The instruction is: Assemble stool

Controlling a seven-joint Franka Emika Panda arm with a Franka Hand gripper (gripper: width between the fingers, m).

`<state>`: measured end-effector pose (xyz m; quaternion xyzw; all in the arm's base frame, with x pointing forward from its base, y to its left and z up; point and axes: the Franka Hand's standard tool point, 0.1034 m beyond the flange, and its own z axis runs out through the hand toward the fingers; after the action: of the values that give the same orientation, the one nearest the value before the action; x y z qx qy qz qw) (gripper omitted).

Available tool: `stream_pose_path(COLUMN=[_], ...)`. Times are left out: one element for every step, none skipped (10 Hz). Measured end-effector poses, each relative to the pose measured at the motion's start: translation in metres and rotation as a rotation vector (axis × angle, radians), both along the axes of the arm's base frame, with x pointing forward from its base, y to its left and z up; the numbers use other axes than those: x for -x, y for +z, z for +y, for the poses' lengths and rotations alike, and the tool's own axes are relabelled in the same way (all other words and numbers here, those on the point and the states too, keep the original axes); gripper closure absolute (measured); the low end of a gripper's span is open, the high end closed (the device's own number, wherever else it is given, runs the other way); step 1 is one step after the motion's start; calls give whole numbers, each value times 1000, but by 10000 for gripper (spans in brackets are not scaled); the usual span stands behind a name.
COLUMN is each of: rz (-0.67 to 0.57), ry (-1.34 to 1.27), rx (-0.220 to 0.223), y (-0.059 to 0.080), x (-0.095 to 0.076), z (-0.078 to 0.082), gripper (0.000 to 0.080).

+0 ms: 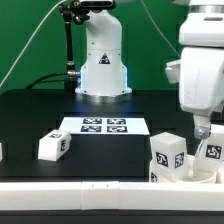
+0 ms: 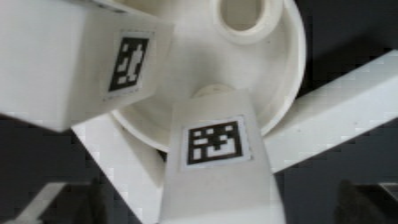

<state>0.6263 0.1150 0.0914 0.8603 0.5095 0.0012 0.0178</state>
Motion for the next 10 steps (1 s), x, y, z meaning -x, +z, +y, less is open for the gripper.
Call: stream_pose_path(rz=[4, 27, 44, 46, 46, 46, 46, 46, 46, 45], ry=[83, 129, 114, 113, 107, 104, 103, 101, 97, 76], rx=[15, 36, 43, 44, 44, 44, 44, 44, 44, 44], y=[-3, -5, -7, -10, -10, -10, -10, -10, -10, -10], x=[-1, -1, -3, -3, -3, -3, -3, -3, -3, -3], z=[0, -2, -1, -1, -1, -1, -2, -2, -3, -3], gripper=[151, 151, 151, 151, 151, 328, 328, 463, 464, 464])
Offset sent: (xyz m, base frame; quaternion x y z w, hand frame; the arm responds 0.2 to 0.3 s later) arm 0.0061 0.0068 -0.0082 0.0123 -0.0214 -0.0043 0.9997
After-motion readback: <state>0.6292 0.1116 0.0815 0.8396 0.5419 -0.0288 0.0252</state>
